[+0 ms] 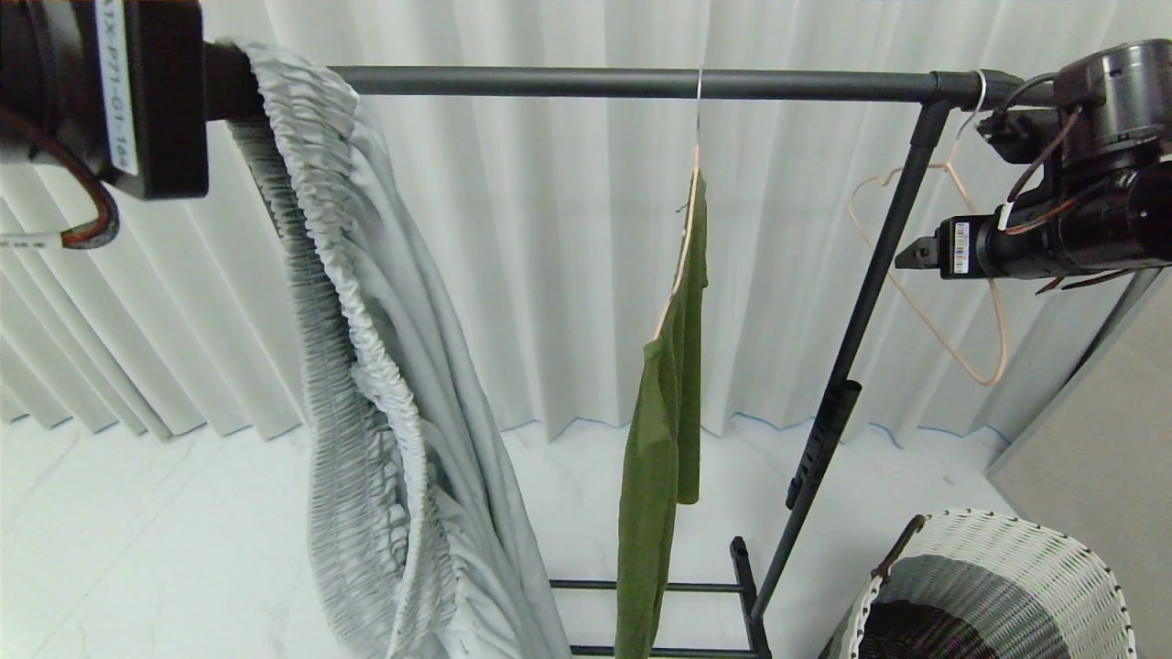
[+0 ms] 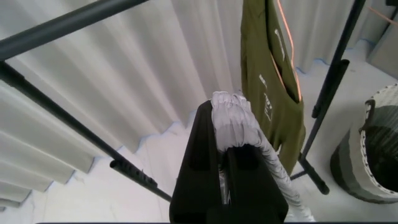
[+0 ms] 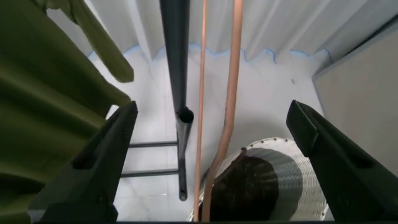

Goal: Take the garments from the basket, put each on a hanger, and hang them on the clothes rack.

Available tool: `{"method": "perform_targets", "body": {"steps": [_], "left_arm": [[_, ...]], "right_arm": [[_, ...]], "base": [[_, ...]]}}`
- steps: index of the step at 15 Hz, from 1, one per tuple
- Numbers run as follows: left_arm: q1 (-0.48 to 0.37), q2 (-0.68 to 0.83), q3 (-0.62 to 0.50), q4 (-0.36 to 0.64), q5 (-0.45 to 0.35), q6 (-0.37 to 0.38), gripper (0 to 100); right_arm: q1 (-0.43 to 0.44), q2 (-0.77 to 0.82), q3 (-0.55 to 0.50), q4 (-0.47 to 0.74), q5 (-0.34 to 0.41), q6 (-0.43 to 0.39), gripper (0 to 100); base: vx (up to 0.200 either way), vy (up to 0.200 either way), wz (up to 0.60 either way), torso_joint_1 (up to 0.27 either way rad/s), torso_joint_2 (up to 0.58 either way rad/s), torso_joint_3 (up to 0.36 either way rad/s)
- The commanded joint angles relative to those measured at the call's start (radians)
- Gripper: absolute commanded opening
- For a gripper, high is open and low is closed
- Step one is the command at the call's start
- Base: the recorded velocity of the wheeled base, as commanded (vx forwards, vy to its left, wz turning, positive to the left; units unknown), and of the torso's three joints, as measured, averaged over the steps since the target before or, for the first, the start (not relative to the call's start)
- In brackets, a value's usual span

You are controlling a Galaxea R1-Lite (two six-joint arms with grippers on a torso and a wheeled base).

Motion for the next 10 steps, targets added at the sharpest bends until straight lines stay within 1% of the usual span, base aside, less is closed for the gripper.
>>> {"method": "perform_targets", "body": {"steps": [1,2,7,10], "left_arm": [[-0.012,-0.018,0.018,0.000,0.001,0.000,0],[-0.012,-0.018,0.020,0.000,0.001,0.000,0],[-0.012,-0.020,0.024,0.000,0.001,-0.002,0],[-0.012,-0.020,0.024,0.000,0.001,-0.002,0]], "right_arm": [[-0.002,0.010,0.000,-0.001,-0.001,0.004,0],[0.000,0.011,0.000,-0.001,-0.001,0.018,0],[0.000,0.001,0.001,0.002,-0.001,0.021,0],[0.001,-0.007,0.001,0.009,-0.036,0.024,0]], "base": [[0.000,0.000,0.00,0.000,0.00,0.000],[0.000,0.000,0.00,0.000,0.00,0.000],[0.000,0.000,0.00,0.000,0.00,0.000],[0.000,0.000,0.00,0.000,0.00,0.000]]}}
